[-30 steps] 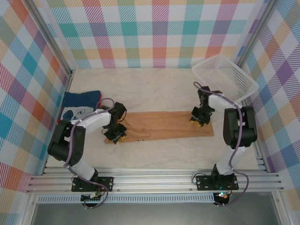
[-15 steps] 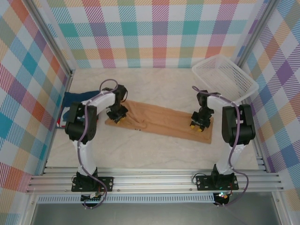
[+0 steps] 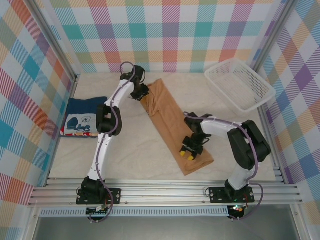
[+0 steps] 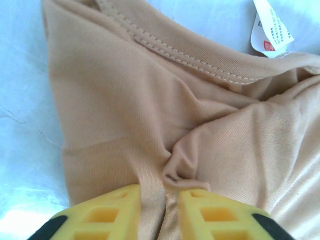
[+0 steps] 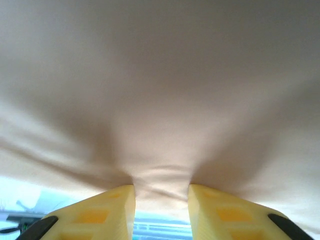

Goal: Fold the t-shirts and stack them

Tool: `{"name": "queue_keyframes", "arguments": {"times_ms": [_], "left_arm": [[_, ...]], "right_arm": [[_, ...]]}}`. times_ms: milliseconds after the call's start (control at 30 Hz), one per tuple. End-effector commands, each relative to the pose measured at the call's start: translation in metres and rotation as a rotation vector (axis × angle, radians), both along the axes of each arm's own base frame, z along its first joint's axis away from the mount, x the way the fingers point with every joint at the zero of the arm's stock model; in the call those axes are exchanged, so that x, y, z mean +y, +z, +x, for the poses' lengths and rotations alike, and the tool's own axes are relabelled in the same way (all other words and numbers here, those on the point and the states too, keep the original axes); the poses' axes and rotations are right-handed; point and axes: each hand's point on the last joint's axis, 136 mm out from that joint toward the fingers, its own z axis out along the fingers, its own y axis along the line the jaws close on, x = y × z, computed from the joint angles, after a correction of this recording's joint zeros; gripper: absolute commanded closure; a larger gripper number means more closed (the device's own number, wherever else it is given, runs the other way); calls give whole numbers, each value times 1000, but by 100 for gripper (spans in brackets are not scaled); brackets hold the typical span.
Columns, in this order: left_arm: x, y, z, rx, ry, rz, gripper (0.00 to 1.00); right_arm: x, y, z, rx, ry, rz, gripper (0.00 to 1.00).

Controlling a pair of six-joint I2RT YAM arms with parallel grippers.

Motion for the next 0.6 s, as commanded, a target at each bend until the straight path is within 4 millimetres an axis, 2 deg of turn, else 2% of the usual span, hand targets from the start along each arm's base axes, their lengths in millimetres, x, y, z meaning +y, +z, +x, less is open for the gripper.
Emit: {"name": "queue_keyframes", "arguments": {"times_ms": [0,67,133,200,300,367,467,567], "left_arm": [[3,43,3,-66,-15,-19,67],[10,66,-7,-86,-4,1,63],[22,83,-27,-72,28,36,63],[30,90,-51,-44,68,33,63],[31,77,-81,13,116,-20,65],[29,57,-94,50,153,-64,69],[21,32,-97,99,199,-123,73],[15,19,-83,83,226,-160,74]], "right_arm": [[37,18,20,-30,-28,104,66],[40,27,32,-76,9,130,63],[36,39,41,-122,64,127,62],[28,52,51,-175,98,110,62],[5,62,70,-259,113,81,61],[-13,57,80,-285,142,39,61],[-36,43,87,-287,179,-1,63],[-49,30,90,-287,237,-34,63]]}}
